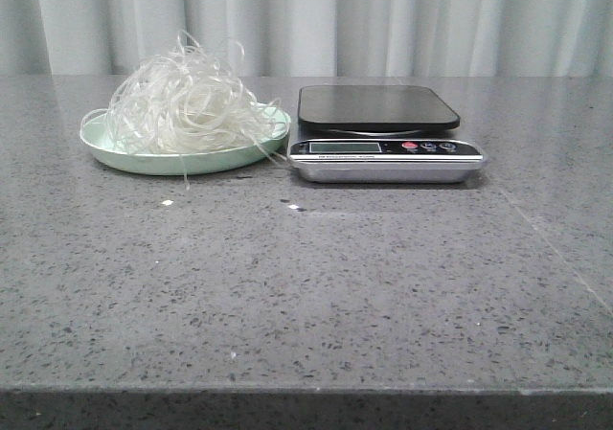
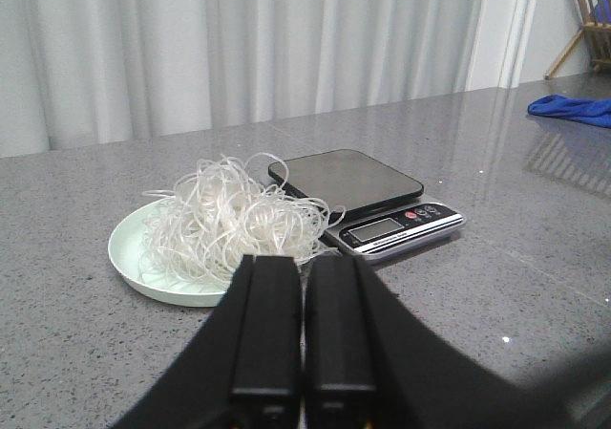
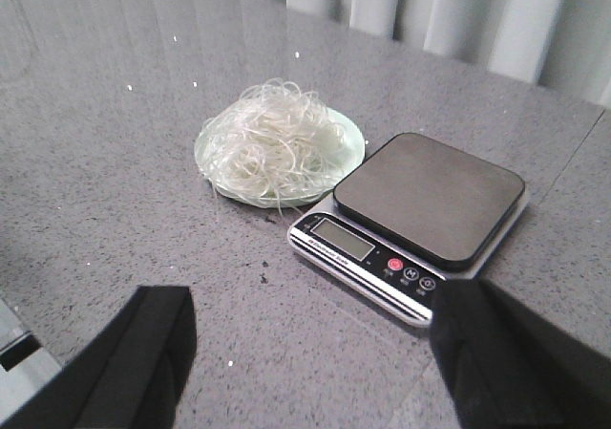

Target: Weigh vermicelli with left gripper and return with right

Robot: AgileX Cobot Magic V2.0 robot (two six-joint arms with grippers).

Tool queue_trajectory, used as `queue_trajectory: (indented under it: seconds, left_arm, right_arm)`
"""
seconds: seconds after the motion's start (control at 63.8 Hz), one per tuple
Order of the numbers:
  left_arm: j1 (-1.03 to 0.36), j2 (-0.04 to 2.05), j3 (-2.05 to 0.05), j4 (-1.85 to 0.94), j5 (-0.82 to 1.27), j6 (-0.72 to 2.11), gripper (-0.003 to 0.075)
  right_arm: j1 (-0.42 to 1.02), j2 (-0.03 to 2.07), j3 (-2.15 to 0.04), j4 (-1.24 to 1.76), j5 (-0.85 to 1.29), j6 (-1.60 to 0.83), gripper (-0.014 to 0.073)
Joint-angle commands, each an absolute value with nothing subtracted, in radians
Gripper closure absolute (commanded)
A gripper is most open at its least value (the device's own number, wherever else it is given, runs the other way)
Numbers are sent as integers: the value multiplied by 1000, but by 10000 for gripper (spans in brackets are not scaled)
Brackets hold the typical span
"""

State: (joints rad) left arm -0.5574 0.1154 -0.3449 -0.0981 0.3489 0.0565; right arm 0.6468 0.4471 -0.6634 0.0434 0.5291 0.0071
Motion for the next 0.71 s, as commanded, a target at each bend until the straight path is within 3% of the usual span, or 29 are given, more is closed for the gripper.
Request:
queue_trajectory:
  seconds: [0.0, 0.172, 0.282, 0.329, 0.392, 0.408, 0.486, 0.69]
  left_arm:
    - [-558, 127, -370, -106, 264, 56, 586]
    - [-558, 127, -370, -106, 264, 56, 586]
    - [-558, 127, -370, -106, 264, 56, 586]
    - [-558, 127, -370, -106, 264, 56, 586]
    - [-558, 127, -370, -106, 264, 56, 586]
    - [-558, 127, -370, -106, 264, 56, 586]
    - [-558, 127, -370, -106, 264, 56, 586]
    - [-558, 127, -370, -106, 264, 56, 586]
  right_arm:
    - [642, 317, -591, 29, 415, 0, -14]
    - [642, 165, -478, 0, 374, 0, -12]
    - [642, 126, -446, 6, 358, 0, 57]
    - [642, 120, -440, 6, 343, 0, 126]
    - [642, 119, -439, 6, 320, 0, 284]
    - [642, 119, -439, 6, 319, 0, 284]
    - [642, 119, -439, 6, 306, 0, 471]
    - [642, 119, -439, 7, 325, 0, 425]
